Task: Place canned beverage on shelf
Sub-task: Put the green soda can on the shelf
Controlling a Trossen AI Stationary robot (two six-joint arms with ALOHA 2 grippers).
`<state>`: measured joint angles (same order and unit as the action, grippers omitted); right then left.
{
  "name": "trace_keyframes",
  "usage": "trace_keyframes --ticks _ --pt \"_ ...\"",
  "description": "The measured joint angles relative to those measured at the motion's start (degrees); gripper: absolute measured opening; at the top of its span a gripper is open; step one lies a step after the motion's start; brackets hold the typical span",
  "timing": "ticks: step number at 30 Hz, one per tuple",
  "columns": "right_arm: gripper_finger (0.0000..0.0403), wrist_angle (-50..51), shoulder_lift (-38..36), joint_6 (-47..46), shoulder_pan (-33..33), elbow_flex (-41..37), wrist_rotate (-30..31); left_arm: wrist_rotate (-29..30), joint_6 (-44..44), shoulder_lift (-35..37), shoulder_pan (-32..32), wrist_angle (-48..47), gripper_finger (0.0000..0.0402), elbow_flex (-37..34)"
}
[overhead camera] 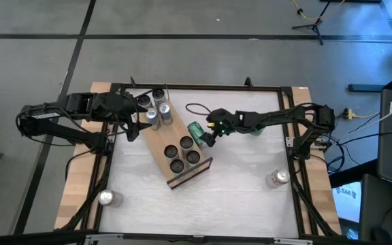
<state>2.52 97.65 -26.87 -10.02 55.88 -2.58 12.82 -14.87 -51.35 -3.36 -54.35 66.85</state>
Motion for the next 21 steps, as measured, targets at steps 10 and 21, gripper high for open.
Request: trace_keyframes --ticks 10,21 --pt "0.0392 -0.3 2.4 -0.1 3.6 0.0 5.2 0.1 0.0 0.0 0.0 0.0 0.0298 0.0" --pt "0.0392 -1.0 3.5 -1.3 3.7 0.0 8.7 0.0 0.0 0.0 0.0 0.0 0.0298 0.0"
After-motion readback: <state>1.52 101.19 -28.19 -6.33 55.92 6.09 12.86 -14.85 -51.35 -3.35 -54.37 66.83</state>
